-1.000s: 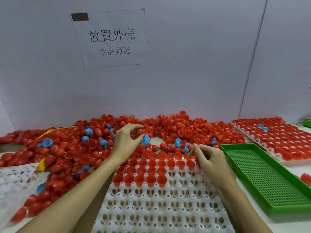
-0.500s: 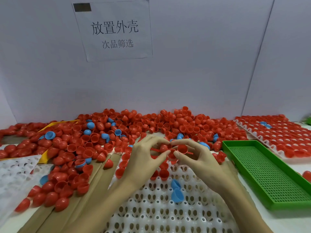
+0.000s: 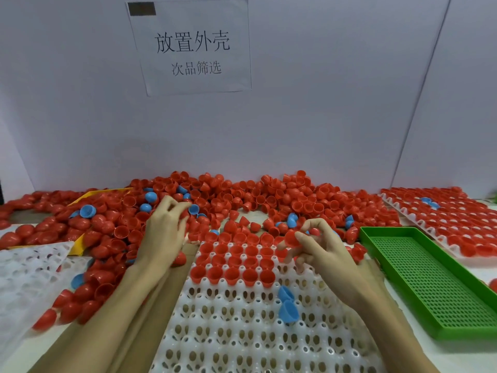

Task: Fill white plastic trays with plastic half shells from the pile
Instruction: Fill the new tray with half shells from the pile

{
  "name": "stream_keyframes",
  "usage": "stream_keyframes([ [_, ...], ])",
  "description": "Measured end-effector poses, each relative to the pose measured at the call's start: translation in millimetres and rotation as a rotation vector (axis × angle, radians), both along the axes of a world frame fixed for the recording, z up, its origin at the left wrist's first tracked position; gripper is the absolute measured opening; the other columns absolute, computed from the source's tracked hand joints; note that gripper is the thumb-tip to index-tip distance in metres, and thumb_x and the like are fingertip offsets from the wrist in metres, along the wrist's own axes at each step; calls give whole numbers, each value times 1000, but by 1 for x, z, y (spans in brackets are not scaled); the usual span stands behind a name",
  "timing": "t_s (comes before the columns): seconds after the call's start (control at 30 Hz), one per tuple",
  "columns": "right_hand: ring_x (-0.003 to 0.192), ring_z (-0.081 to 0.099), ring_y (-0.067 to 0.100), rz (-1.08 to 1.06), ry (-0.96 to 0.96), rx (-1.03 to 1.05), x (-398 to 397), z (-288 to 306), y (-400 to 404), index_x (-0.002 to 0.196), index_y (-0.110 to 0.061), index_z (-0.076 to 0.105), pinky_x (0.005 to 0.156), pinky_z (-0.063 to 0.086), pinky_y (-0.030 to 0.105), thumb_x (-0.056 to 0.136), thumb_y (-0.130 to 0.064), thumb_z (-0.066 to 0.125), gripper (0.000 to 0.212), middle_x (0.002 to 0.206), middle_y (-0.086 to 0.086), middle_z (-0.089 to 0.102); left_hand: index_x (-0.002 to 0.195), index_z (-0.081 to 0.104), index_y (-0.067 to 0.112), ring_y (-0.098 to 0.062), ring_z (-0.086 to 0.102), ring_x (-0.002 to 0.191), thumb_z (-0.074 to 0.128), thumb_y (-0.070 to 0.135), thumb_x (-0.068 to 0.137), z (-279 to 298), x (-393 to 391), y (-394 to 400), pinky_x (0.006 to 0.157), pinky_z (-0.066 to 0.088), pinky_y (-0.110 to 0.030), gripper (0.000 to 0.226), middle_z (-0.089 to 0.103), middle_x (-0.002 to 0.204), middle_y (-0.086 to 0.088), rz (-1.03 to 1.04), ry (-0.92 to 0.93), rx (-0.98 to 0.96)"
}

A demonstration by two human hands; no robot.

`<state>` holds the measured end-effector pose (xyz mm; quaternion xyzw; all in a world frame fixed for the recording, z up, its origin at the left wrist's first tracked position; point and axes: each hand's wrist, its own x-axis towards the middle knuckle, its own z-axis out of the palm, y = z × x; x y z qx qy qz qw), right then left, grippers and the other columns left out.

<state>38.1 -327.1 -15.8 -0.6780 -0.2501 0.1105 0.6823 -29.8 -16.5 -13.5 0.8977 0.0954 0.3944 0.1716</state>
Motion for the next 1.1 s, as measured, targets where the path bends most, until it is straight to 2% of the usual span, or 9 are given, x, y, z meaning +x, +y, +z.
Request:
stream_keyframes([
  [0.1, 81, 72, 33, 11, -16, 28, 0, 2, -3, 109, -3, 49, 63, 55, 36, 103, -28, 57, 27, 102, 20, 78, 122, 73, 5, -24, 68, 98, 77, 0, 87, -3, -2, 16, 93, 57, -39, 35, 68, 109, -7, 6, -15, -77],
  [0.27, 88, 73, 44, 23, -4, 53, 2, 1, -3, 107, 2, 53, 63, 58, 39, 99, -36, 55, 39, 104, 21, 78, 127, 70, 24, -12, 68, 91, 83, 15, 84, -4, -3, 16, 83, 57, -28, 45, 71, 99, 8, -16, 59, -92],
  [0.37, 88, 75, 43, 18, -17, 40, 4, 0, -1, 106, 1, 54, 63, 61, 37, 99, -38, 54, 39, 105, 20, 78, 120, 72, 11, -24, 67, 101, 75, 7, 91, 2, 0, 37, 87, 52, -26, 29, 67, 114, -7, 151, -18, -126],
  [0.5, 91, 77, 38, -1, -37, 10, 6, -2, -2, 107, 1, 58, 66, 63, 34, 102, -36, 52, 37, 106, 16, 79, 144, 57, 15, -35, 58, 124, 70, 16, 97, 1, -4, 55, 98, 53, -40, 50, 43, 148, -15, 269, 162, -137],
  [0.57, 92, 77, 35, -8, -58, -22, 7, -3, 0, 107, 1, 61, 69, 64, 33, 103, -34, 52, 37, 106, 13, 79, 141, 59, 14, -35, 54, 129, 68, 17, 98, 1, -10, 49, 97, 53, -41, 44, 41, 152, -12, 289, 200, -72],
  [0.73, 94, 77, 30, -21, -78, -79, 8, -6, 2, 106, 1, 62, 73, 63, 33, 104, -32, 54, 34, 104, 11, 79, 101, 76, 23, -4, 64, 87, 70, 25, 97, 14, -33, -21, 79, 55, -28, 7, 67, 98, 16, -227, 112, 6],
  [0.87, 94, 76, 32, -34, -78, -77, 6, -5, 0, 105, 2, 62, 74, 62, 33, 106, -28, 54, 30, 104, 13, 79, 122, 71, 33, 1, 60, 108, 63, 47, 99, 18, -46, -93, 92, 48, -16, 27, 67, 114, 21, -817, 400, 5],
  [1.0, 91, 76, 33, -38, -91, -48, 5, -2, 1, 104, 3, 61, 70, 59, 31, 105, -29, 55, 32, 103, 15, 78, 125, 70, 22, -6, 50, 121, 63, 40, 101, 1, -47, -124, 106, 40, -25, 30, 66, 127, 11, -911, 378, 284],
  [1.1, 86, 77, 29, -32, -91, -29, 4, 0, -1, 105, 4, 60, 67, 59, 27, 107, -26, 54, 31, 102, 14, 78, 109, 75, 17, -9, 55, 112, 68, 26, 99, -3, -49, -126, 100, 45, -27, 16, 70, 113, 8, -906, 334, 178],
])
